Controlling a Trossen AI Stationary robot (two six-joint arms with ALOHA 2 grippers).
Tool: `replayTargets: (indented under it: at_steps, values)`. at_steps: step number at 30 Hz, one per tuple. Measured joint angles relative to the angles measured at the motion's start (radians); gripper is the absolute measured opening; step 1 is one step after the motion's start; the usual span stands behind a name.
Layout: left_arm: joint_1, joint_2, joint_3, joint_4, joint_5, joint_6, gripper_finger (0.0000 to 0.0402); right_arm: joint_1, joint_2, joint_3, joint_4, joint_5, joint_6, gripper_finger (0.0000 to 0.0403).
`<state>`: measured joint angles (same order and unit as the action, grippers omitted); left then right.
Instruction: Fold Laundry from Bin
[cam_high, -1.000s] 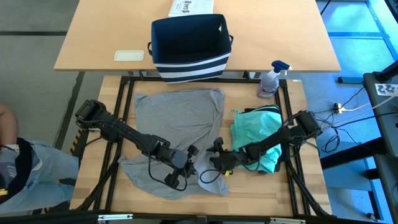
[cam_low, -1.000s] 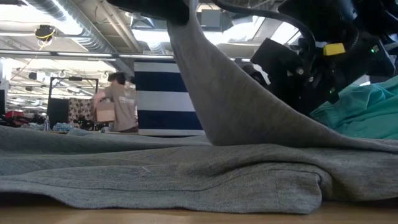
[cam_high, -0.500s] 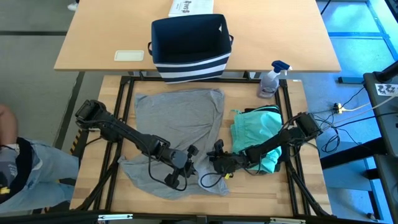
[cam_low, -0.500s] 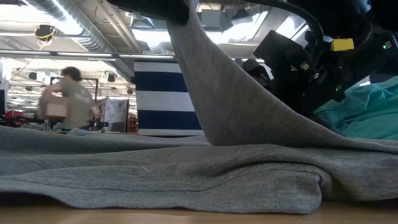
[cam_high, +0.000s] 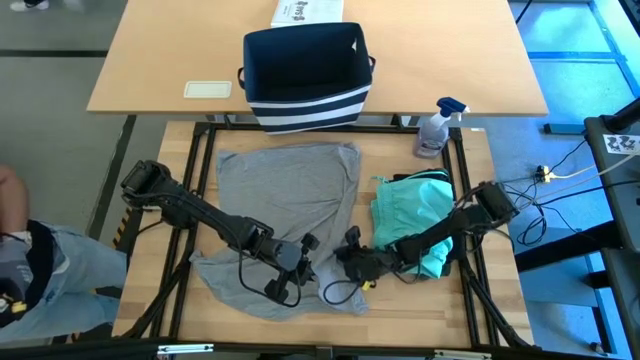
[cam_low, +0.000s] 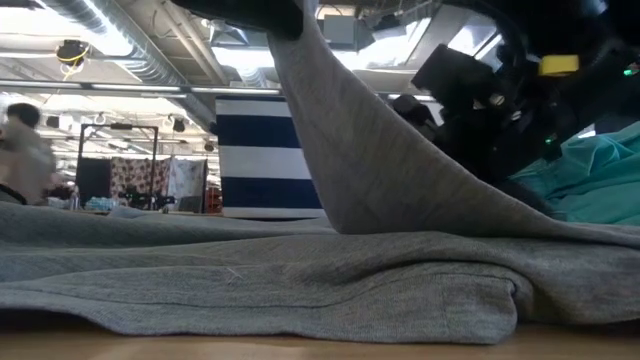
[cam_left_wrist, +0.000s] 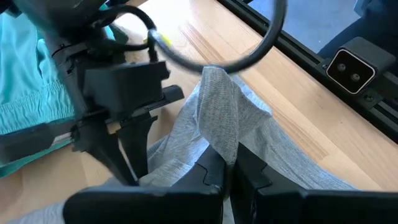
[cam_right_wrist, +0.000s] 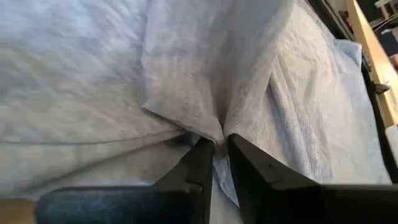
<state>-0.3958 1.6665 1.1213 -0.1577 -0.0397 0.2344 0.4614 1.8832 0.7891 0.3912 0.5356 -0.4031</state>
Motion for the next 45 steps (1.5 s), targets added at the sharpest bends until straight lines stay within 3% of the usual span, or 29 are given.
replayTargets:
  at_steps: [12, 21, 24, 28, 36, 45]
  values:
    - [0.0, 0.0, 0.0, 0.0, 0.0, -0.016, 0.0, 0.076, 0.0, 0.002, -0.025, 0.074, -0.005, 0.0054]
    - [0.0, 0.0, 0.0, 0.0, 0.0, -0.016, 0.0, 0.022, 0.0, 0.002, -0.014, 0.058, -0.023, 0.0105]
    - [0.0, 0.0, 0.0, 0.0, 0.0, -0.016, 0.0, 0.007, 0.0, 0.001, 0.001, 0.103, -0.033, 0.0084]
    - [-0.012, -0.007, 0.0, -0.003, -0.011, -0.016, 0.0, 0.008, 0.0, 0.022, -0.003, 0.128, -0.083, 0.0013]
    - [-0.047, -0.056, 0.001, -0.052, -0.072, -0.024, 0.0, 0.009, -0.008, 0.102, -0.074, 0.141, -0.144, 0.0005]
    - [-0.112, -0.138, 0.002, -0.164, -0.174, -0.095, 0.0, -0.009, -0.088, 0.157, -0.111, 0.233, -0.238, 0.0001]
